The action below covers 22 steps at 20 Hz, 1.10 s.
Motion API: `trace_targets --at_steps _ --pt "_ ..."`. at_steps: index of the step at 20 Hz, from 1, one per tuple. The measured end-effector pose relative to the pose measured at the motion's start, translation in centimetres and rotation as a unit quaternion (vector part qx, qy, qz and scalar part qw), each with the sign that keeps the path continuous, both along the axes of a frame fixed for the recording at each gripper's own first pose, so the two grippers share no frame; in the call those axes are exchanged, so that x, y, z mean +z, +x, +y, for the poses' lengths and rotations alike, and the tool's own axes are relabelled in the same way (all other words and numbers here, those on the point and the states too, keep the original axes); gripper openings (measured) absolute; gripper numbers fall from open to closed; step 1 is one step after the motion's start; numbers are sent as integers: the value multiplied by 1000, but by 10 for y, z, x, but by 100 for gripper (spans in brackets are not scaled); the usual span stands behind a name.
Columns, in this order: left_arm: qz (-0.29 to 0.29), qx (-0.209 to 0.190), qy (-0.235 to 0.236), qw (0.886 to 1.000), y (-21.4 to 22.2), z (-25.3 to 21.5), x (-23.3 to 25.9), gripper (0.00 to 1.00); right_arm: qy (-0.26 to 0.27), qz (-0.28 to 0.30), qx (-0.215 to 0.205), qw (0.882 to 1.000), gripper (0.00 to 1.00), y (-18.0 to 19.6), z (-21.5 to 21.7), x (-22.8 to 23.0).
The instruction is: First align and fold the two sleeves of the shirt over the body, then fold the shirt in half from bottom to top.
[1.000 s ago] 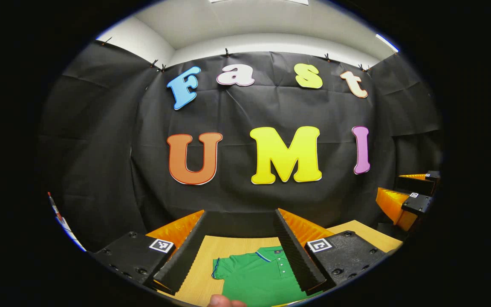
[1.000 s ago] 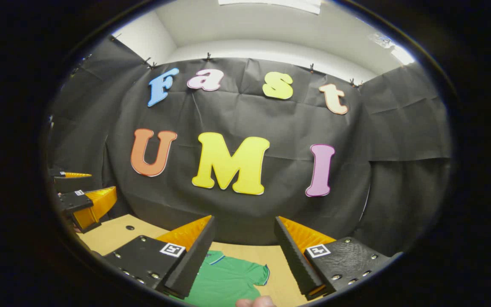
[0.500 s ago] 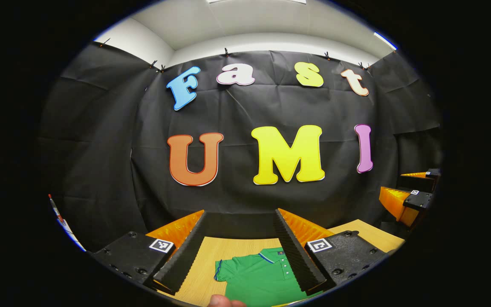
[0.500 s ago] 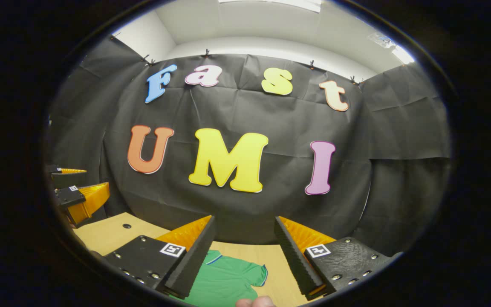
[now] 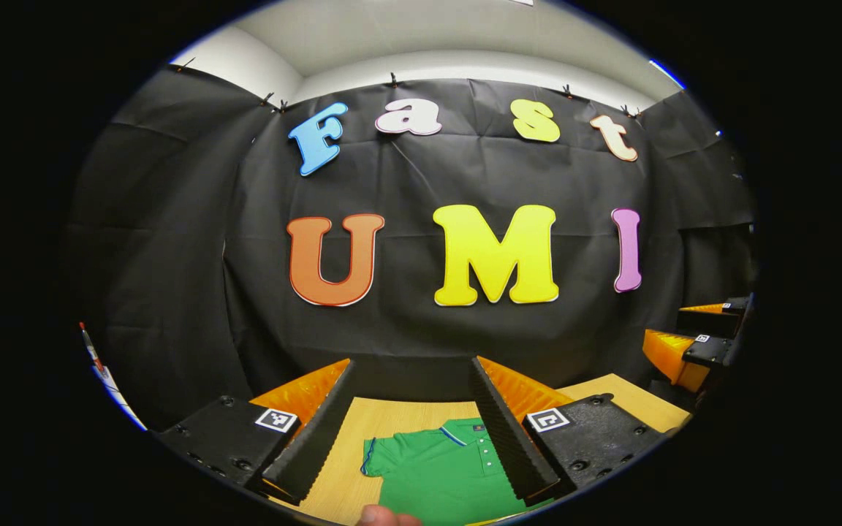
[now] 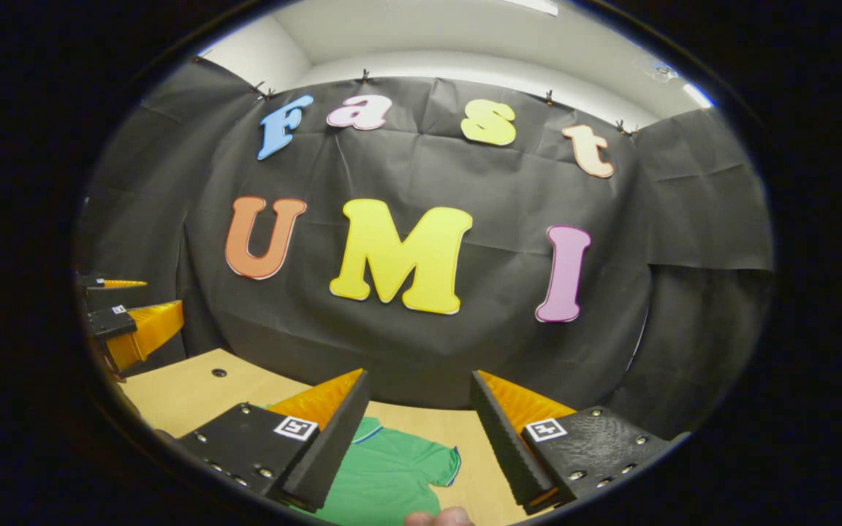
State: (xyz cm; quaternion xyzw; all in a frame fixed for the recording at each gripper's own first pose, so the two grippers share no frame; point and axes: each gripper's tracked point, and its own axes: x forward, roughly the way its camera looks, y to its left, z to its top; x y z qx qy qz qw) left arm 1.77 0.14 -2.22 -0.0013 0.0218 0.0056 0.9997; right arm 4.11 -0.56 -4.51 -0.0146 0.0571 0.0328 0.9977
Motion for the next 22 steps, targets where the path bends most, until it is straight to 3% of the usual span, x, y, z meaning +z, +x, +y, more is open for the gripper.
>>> trace_targets --at_steps 4,9,14,22 --pt "13 -11 -7 1000 -1 -7 -11 98 4 43 4 999 89 9 -13 -32" --pt "42 4 10 999 0 -2 -34 98 40 109 -12 993 88 37 -46 -91" --pt "66 25 22 997 -4 -3 -54 98 42 166 -34 985 88 80 -85 -162" --pt "41 29 38 998 1 -11 -35 98 50 243 -19 969 88 137 -93 -268"
